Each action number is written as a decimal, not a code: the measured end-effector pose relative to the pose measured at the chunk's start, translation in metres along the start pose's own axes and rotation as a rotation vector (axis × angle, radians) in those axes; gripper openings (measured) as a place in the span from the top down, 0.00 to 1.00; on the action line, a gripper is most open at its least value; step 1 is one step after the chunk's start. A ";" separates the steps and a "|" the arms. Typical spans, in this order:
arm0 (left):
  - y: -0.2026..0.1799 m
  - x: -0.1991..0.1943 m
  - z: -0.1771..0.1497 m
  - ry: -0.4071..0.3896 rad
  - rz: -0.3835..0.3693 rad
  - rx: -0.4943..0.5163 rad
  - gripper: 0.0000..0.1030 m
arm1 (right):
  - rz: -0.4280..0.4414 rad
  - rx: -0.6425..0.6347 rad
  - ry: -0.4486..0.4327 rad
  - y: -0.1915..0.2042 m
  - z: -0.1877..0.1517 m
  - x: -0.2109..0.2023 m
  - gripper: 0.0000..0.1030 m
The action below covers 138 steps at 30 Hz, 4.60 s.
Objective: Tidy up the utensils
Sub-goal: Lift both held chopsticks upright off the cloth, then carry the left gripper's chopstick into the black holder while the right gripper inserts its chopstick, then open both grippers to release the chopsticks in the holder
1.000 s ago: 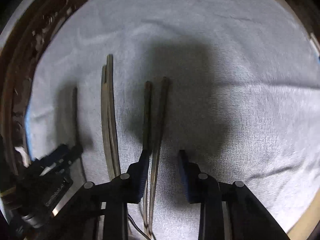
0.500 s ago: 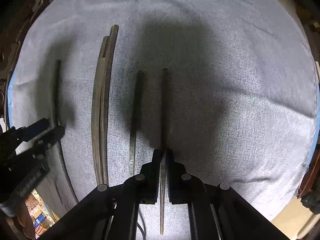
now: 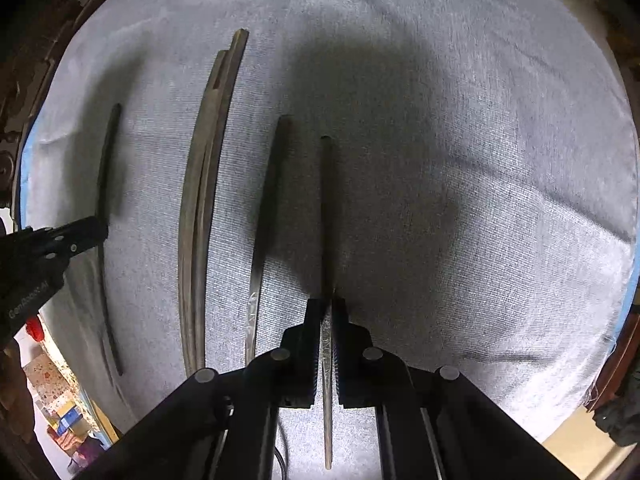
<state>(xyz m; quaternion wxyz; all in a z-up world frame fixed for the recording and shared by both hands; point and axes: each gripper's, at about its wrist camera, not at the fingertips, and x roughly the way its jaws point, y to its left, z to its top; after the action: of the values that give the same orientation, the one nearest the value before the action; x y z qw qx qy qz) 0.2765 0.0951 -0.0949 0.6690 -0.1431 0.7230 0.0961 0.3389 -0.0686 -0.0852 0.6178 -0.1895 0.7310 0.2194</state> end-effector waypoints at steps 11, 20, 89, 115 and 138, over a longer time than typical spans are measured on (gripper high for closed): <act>-0.007 -0.013 -0.039 -0.085 -0.025 0.003 0.95 | 0.078 0.049 -0.092 -0.019 -0.020 -0.010 0.94; 0.012 -0.051 -0.098 -0.306 -0.094 -0.099 0.95 | 0.213 0.149 -0.344 -0.062 -0.094 -0.063 0.94; -0.039 -0.140 -0.322 -1.019 -0.240 -0.029 0.95 | 0.249 0.032 -1.156 0.039 -0.375 -0.138 0.94; -0.043 -0.128 -0.328 -0.983 -0.226 -0.020 0.95 | 0.245 0.023 -1.112 0.045 -0.376 -0.122 0.94; -0.043 -0.112 -0.345 -0.937 -0.232 0.009 0.94 | 0.257 -0.005 -1.061 0.051 -0.381 -0.104 0.94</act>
<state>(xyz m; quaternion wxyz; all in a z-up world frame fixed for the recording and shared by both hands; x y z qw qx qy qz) -0.0261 -0.0508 0.0485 0.9297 -0.1613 0.3232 0.0718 0.0160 -0.2371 0.0756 0.8695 0.0367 0.3358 0.3604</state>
